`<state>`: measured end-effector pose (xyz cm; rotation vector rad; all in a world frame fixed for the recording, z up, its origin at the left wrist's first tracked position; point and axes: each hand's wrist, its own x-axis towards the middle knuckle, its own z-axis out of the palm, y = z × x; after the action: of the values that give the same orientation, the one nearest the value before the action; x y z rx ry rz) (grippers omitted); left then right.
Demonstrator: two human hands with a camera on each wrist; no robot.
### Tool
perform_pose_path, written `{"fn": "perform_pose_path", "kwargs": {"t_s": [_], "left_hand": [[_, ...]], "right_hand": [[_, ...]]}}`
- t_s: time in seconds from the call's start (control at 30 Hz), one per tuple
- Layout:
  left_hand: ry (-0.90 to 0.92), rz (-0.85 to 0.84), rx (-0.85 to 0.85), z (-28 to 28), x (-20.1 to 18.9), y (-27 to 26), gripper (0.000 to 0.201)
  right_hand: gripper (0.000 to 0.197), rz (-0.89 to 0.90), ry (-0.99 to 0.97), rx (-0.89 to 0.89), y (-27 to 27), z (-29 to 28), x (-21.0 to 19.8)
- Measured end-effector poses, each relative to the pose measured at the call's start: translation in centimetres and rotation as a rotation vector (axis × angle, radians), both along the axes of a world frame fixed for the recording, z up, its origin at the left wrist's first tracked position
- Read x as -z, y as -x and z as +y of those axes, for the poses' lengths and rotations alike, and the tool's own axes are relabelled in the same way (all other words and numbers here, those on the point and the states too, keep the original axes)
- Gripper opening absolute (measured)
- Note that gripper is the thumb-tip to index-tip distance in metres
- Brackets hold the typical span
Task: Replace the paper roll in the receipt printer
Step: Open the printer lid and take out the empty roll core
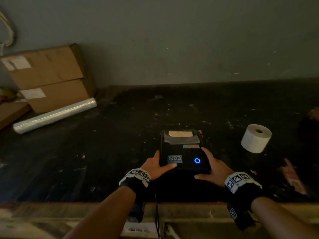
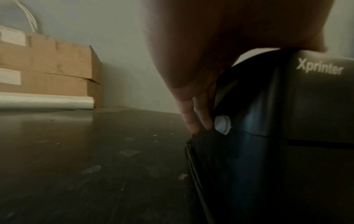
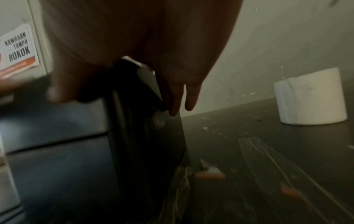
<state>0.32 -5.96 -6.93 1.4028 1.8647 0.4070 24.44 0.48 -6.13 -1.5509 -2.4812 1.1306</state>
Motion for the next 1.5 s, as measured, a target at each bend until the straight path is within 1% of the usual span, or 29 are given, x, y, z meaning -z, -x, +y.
{"fn": "perform_pose_path", "kwargs": {"t_s": [0.13, 0.23, 0.53, 0.63, 0.7, 0.77, 0.8, 0.9, 0.97, 1.03, 1.1, 1.2, 1.23, 1.3, 1.37, 1.5], "left_hand": [[0.039, -0.020, 0.053, -0.3, -0.2, 0.2, 0.103], [0.047, -0.009, 0.089, -0.5, -0.1, 0.4, 0.108], [0.082, 0.025, 0.110, 0.0, 0.1, 0.9, 0.109], [0.044, 0.032, 0.099, 0.3, -0.1, 1.1, 0.105], [0.019, 0.031, 0.085, 0.8, -0.9, 1.4, 0.101], [-0.003, 0.067, 0.078, 1.4, -1.8, 1.7, 0.104], [-0.028, 0.098, 0.074, 1.7, -2.3, 1.8, 0.103], [-0.166, 0.175, 0.004, 2.5, -3.5, 1.9, 0.085], [-0.257, 0.156, -0.088, 3.2, -4.3, 1.7, 0.070], [-0.340, 0.154, -0.155, 4.0, -5.1, 1.4, 0.056], [-0.419, 0.185, -0.201, 5.0, -5.8, 1.3, 0.057], [-0.530, 0.173, -0.298, 7.1, -6.8, 1.3, 0.078], [-0.563, 0.170, -0.324, 7.8, -7.1, 1.3, 0.080], [-0.610, 0.169, -0.351, 9.2, -7.6, 1.4, 0.076], [-0.631, 0.160, -0.349, 10.6, -7.9, 1.5, 0.067], [-0.691, 0.209, -0.310, 13.2, -7.9, 2.6, 0.050]], "right_hand": [[0.116, 0.007, 0.000, 0.052, 0.0, -0.5, 0.5], [0.115, 0.005, -0.013, 0.051, 0.1, -0.5, 0.4], [0.118, -0.050, -0.019, 0.059, 0.2, -0.2, -0.1], [0.116, -0.019, -0.011, 0.090, 0.2, 0.2, -0.5], [0.114, 0.013, 0.019, 0.129, 0.3, 0.8, -1.4], [0.111, 0.023, 0.026, 0.153, 0.5, 1.2, -2.4], [0.108, 0.022, 0.011, 0.171, 0.7, 1.3, -2.9], [0.093, 0.052, -0.083, 0.292, 1.3, 1.6, -3.9], [0.081, 0.098, -0.147, 0.390, 2.0, 1.7, -4.5], [0.071, 0.151, -0.213, 0.444, 2.7, 2.0, -5.1], [0.062, 0.188, -0.290, 0.449, 3.4, 2.6, -5.7], [0.048, 0.235, -0.416, 0.403, 4.3, 4.1, -6.5], [0.044, 0.250, -0.457, 0.382, 4.7, 4.9, -6.6], [0.036, 0.272, -0.498, 0.353, 5.4, 6.8, -6.9], [0.030, 0.295, -0.503, 0.336, 6.2, 8.7, -7.1], [0.025, 0.380, -0.570, 0.297, 7.4, 12.4, -7.0]]}}
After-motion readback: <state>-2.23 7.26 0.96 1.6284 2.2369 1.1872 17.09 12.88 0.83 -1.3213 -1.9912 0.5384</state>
